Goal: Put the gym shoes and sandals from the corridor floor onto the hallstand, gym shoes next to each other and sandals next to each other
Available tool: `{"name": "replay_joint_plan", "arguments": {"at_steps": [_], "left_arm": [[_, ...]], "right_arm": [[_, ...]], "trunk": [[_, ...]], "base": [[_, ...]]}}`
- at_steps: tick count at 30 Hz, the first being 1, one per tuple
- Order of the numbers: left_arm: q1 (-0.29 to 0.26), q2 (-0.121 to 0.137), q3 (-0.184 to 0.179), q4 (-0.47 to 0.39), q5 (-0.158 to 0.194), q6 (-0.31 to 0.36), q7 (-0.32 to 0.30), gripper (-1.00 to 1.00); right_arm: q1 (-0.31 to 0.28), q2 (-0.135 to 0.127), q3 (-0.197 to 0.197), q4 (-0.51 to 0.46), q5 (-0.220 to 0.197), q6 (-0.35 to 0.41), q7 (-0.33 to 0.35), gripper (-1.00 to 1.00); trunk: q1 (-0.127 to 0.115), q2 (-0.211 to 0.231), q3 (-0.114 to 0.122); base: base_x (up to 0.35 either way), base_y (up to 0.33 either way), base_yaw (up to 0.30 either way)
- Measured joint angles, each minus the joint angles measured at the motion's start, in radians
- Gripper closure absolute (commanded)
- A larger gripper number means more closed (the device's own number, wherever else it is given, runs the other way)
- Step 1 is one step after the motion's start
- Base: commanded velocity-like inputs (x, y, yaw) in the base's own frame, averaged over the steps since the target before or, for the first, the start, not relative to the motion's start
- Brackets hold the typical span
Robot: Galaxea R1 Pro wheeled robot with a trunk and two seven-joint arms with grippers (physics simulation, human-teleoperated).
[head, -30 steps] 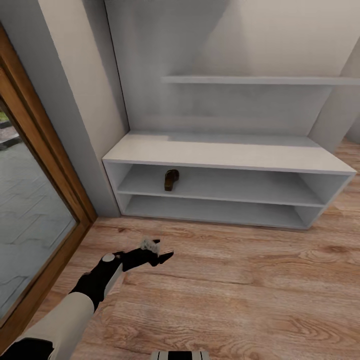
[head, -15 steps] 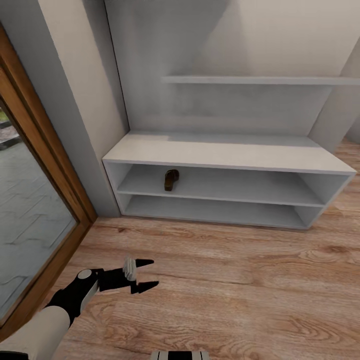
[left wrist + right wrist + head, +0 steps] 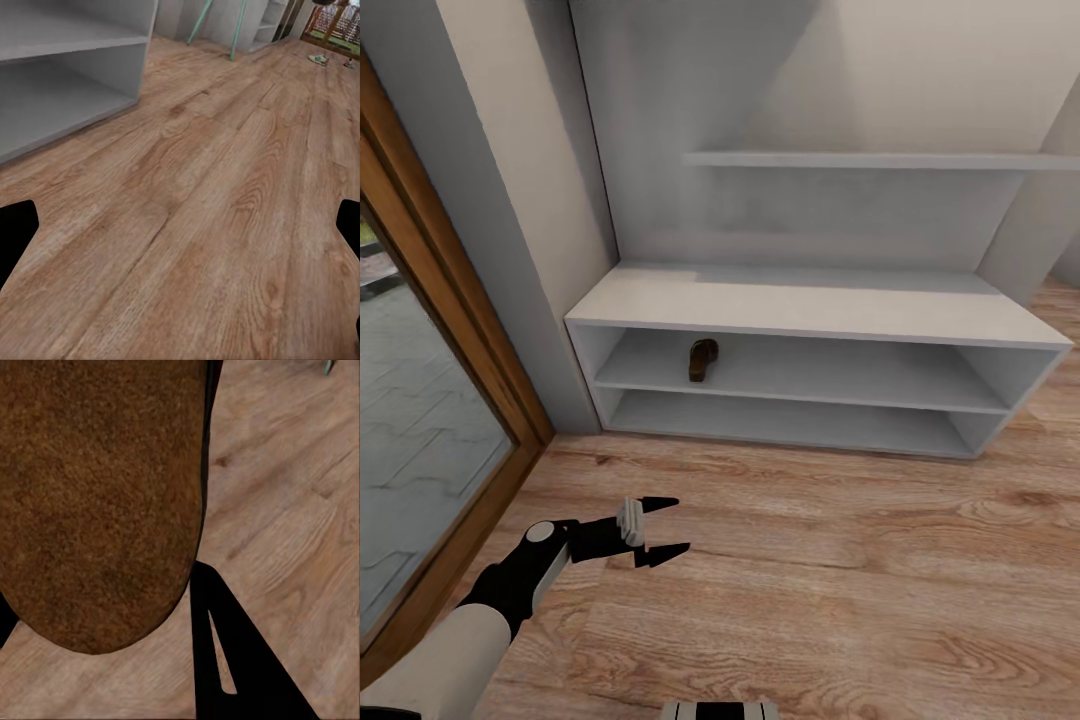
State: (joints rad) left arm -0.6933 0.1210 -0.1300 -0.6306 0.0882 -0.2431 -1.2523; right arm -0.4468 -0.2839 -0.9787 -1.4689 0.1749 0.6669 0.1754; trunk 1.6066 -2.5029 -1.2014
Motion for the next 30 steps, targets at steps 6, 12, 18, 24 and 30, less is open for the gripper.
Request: {"name": "replay_joint_plan", "arguments": {"at_steps": [6,12,18,24,30], "left_arm": [[0.000,-0.004,-0.002,-0.002,0.001,0.002,-0.003,-1.00],[0.000,-0.005,-0.003,-0.002,0.001,0.001,-0.004,-1.00],[0.000,-0.005,-0.003,-0.001,0.001,0.002,-0.005,-1.00],[0.000,-0.005,-0.003,-0.001,0.001,0.001,-0.005,-1.00],[0.000,-0.014,-0.004,0.001,0.000,0.001,-0.005,-1.00]], "right_arm": [[-0.002,0.065,0.407,0.004,0.026,-0.002,0.000,1.00],[-0.005,0.196,0.717,0.062,0.003,0.003,-0.002,1.00],[-0.013,0.273,0.755,0.395,0.013,0.002,-0.003,1.00],[-0.168,0.358,0.762,0.523,0.016,0.002,-0.004,1.00],[-0.313,0.373,0.762,0.541,0.023,0.005,-0.039,1.00]], "trunk": [[0.000,0.000,0.000],[0.000,0.000,0.000],[0.000,0.000,0.000],[0.000,0.000,0.000],[0.000,0.000,0.000]], "base": [[0.000,0.000,0.000],[0.000,0.000,0.000],[0.000,0.000,0.000],[0.000,0.000,0.000],[0.000,0.000,0.000]]}}
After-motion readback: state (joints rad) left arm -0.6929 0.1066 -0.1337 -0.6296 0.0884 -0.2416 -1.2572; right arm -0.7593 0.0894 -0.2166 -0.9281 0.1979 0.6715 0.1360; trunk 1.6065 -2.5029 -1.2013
